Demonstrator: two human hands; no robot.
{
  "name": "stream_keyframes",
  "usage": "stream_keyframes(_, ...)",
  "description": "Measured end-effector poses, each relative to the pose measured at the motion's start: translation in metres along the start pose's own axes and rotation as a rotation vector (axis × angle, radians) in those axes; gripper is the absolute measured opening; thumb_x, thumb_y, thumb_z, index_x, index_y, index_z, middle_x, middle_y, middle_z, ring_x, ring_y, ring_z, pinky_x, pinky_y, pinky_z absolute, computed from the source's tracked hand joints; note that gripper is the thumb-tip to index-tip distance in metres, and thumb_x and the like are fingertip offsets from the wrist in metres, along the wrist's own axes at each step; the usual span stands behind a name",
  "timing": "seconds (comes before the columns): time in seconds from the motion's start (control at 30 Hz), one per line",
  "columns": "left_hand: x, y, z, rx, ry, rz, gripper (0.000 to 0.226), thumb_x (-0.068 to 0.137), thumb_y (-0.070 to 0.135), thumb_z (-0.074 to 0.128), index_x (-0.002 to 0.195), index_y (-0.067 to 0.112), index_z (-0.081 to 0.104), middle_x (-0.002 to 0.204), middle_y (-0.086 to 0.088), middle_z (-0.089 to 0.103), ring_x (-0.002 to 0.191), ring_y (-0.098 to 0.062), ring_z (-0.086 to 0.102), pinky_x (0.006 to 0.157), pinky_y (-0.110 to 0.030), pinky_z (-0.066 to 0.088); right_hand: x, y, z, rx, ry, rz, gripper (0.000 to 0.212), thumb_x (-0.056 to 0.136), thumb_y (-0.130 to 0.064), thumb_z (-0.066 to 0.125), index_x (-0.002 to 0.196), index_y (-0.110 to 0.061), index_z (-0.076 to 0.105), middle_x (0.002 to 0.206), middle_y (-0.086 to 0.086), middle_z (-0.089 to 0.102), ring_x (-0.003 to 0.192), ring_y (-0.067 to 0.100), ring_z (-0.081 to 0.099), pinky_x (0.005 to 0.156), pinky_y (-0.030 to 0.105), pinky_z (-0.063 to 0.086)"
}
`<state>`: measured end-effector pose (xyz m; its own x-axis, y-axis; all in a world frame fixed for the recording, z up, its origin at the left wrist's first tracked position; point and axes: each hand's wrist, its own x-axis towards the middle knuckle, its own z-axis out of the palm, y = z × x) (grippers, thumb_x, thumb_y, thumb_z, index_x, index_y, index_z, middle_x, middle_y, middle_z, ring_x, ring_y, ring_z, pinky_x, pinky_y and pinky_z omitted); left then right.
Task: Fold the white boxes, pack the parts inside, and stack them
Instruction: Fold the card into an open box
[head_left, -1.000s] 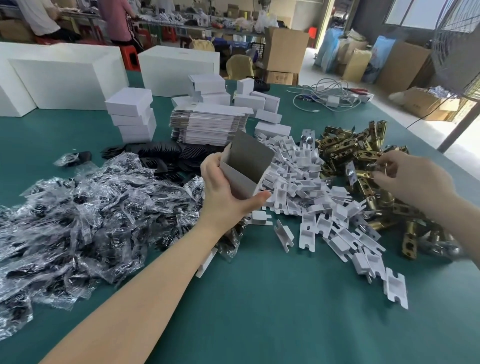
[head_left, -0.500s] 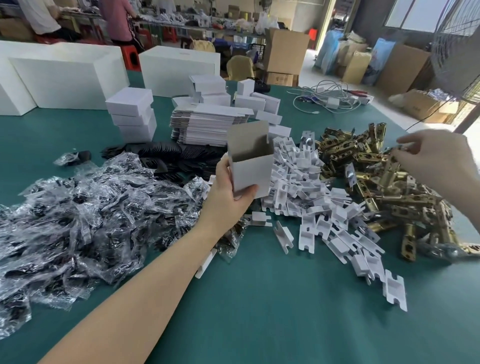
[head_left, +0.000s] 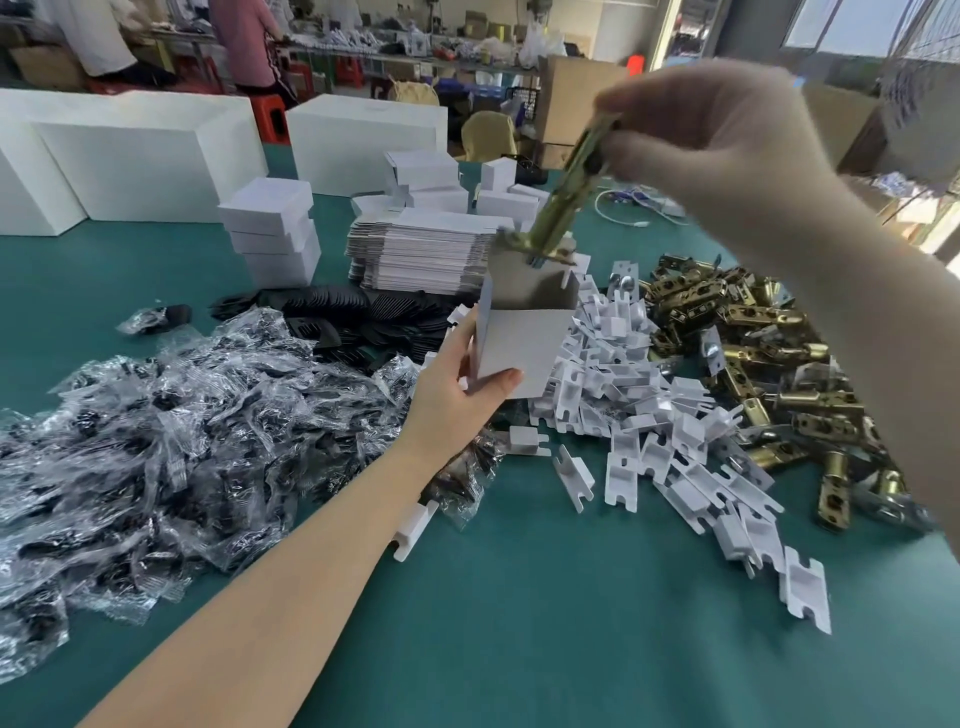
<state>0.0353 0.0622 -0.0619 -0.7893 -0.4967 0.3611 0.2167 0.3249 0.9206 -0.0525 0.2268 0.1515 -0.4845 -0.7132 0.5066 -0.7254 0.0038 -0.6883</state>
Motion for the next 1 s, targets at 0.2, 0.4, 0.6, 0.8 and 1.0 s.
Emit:
stream_keyframes(0.2,-0.002,0.003,-0.002,0.017,0.002,0.001,0.054,0.087,0.015,0.075,0.118,0.049,0.046,0.114,0.014,0.065,0.106,-0.004,0.063,0.087,-0.029,0.058,0.011,0.012,0.020,-0.142,-0.156,0.037,0.030,0.091,-0.002,0.064,0.116,-0.018,0.060,0.099,-0.012,0.066,0.085,-0.009,0.066,0.084,0.010,0.051)
stream_keyframes(0.4,-0.001,0.002,-0.001,0.021,-0.003,0.004,0.054,0.087,0.017,0.075,0.116,0.050,0.044,0.116,0.003,0.068,0.106,-0.011,0.065,0.087,-0.031,0.057,0.012,0.019,0.013,-0.183,-0.121,0.020,0.030,0.091,-0.003,0.064,0.117,-0.018,0.061,0.099,-0.012,0.067,0.085,-0.010,0.066,0.081,0.007,0.050)
stream_keyframes(0.6,-0.002,0.001,0.000,0.039,0.001,-0.001,0.052,0.086,0.019,0.077,0.116,0.048,0.046,0.111,0.013,0.068,0.101,-0.004,0.066,0.082,-0.022,0.057,0.017,0.023,0.043,-0.620,-0.321,-0.052,0.025,0.091,-0.013,0.067,0.115,-0.020,0.070,0.096,-0.010,0.057,0.079,-0.005,0.051,0.068,0.007,0.041)
stream_keyframes(0.8,-0.001,0.000,-0.001,0.011,0.019,-0.040,0.050,0.080,0.032,0.075,0.116,0.049,0.046,0.110,0.005,0.070,0.102,-0.013,0.067,0.092,-0.044,0.056,0.014,0.024,0.061,-0.984,-0.295,-0.091,0.026,0.092,-0.031,0.067,0.116,-0.024,0.070,0.125,0.007,0.046,0.121,0.030,0.036,0.099,0.045,0.037)
stream_keyframes(1.0,-0.001,0.000,-0.001,0.028,0.007,-0.047,0.050,0.079,0.030,0.078,0.115,0.047,0.048,0.111,0.000,0.071,0.103,-0.017,0.067,0.092,-0.047,0.056,0.018,0.027,0.067,-0.920,-0.352,0.150,0.022,0.093,-0.035,0.064,0.112,-0.028,0.073,0.135,0.003,0.043,0.126,0.031,0.029,0.097,0.041,0.032)
